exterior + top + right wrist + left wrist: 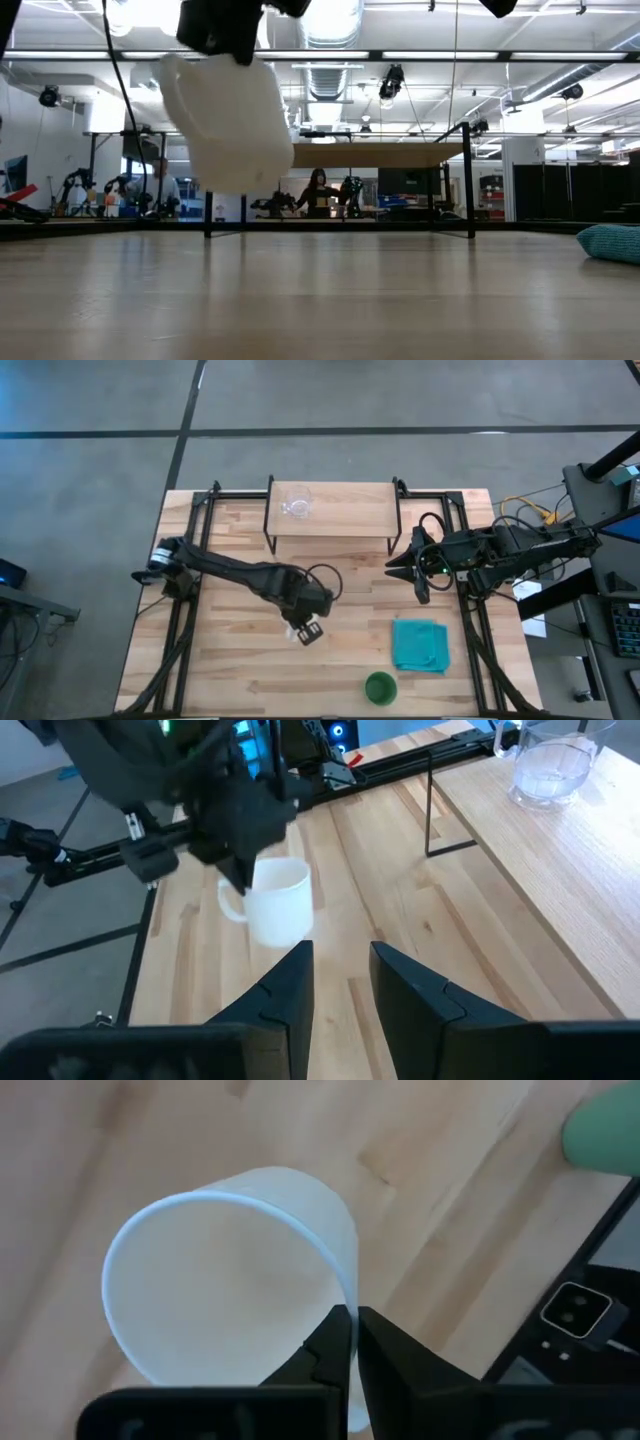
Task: Stack small to large cups/mugs on shelf
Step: Put the white mug on the shelf
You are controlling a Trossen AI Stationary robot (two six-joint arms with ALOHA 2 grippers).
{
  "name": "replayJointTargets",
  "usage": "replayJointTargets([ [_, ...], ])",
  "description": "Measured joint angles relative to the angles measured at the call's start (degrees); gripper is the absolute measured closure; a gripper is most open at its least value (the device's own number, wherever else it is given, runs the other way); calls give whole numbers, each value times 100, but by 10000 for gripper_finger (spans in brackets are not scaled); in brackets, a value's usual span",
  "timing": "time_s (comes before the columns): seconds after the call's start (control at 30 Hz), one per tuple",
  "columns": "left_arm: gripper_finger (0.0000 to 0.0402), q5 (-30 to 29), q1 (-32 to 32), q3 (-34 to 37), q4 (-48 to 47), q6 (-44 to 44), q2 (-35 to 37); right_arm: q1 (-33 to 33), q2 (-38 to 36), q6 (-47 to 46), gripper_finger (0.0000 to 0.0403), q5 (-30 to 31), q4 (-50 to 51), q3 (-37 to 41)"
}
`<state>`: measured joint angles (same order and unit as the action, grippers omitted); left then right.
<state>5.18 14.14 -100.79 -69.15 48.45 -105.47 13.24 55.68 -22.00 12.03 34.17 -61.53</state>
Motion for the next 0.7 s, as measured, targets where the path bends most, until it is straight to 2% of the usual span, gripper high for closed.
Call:
replayJointTargets([
  [0.17, 401, -363, -153, -670, -698, -713, 17, -1, -2, -1, 307, 1, -9, 0],
  [0.37, 401, -855, -401, -1379, -1004, -1468, 19, -1, -2, -2, 307, 2, -15, 2],
  [0.7, 402, -1026, -1132, -2094, -1103, -2689, 24, -1, -2, -48, 307, 2, -24, 0],
])
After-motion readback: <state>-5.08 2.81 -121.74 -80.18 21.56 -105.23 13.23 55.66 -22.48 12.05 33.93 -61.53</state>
